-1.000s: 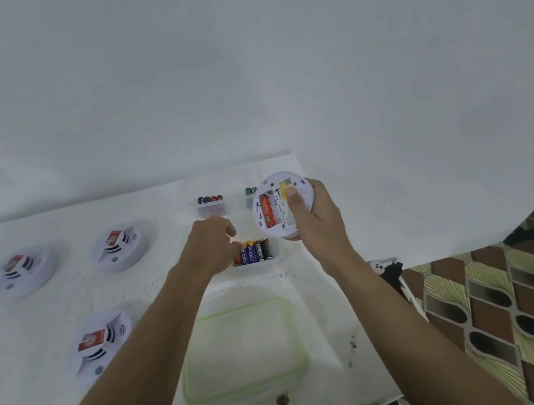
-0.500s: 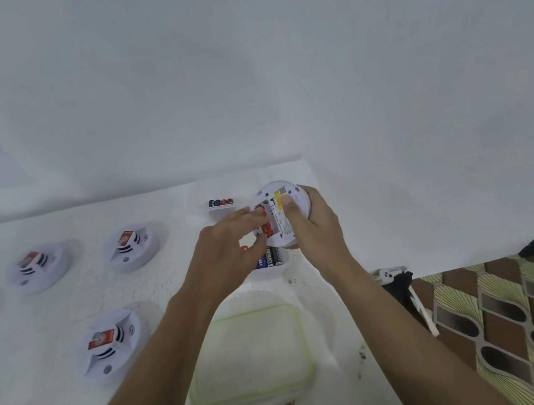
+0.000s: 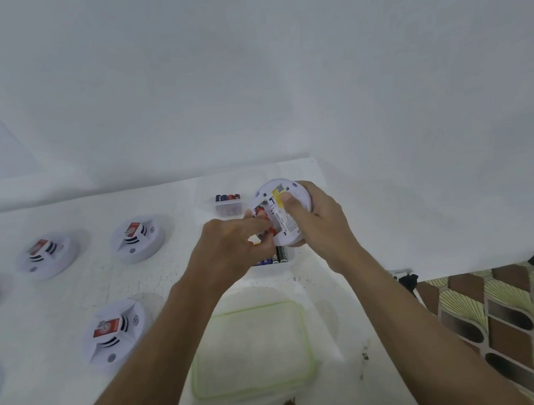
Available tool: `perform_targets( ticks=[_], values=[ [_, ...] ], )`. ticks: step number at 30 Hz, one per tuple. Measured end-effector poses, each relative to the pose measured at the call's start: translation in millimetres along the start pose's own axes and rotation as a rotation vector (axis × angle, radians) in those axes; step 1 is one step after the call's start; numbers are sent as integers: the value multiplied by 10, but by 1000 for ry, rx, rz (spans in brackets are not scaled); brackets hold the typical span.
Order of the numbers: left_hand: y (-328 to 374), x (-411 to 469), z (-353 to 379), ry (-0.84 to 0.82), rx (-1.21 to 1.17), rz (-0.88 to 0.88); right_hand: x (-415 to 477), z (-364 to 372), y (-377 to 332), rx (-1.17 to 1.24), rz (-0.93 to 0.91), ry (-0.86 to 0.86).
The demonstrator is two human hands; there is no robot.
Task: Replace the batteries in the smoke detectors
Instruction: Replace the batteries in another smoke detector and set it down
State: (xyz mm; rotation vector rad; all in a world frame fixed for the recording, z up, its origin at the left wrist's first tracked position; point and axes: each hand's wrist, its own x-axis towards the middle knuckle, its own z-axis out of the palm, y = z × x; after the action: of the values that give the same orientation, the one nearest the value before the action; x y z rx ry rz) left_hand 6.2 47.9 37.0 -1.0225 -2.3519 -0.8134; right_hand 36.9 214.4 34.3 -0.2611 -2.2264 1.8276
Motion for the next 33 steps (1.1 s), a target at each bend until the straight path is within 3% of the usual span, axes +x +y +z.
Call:
perform_targets(
  ticks=[8,13,18,21,24,26,28,30,33],
  values=[
    [-24,-10,-18,26,-93,16,28,-98,22,41,-1,0],
    [-57,34,-97,-134,-164,-59,25,-111,49,65,20,-14],
    [-8,68,-116,-84,-432,-408,45,-86,65,112,52,9],
    [-69,113,-99,66,-471,-507,56,-78,87,117,66,33],
    [-184,136,-104,93,-487,-631,55,-84,99,155,87,55],
    [-296,138,-93,-30,-251,-575,65,-92,111,169,91,68],
    [-389,147,-58,-282,-2,-477,81,-97,118,171,88,78],
    [-483,153,24,-507,109,-430,99,-95,122,162,86,80],
    [-534,168,123,-619,188,-432,124,-87,129,167,84,83]
  ],
)
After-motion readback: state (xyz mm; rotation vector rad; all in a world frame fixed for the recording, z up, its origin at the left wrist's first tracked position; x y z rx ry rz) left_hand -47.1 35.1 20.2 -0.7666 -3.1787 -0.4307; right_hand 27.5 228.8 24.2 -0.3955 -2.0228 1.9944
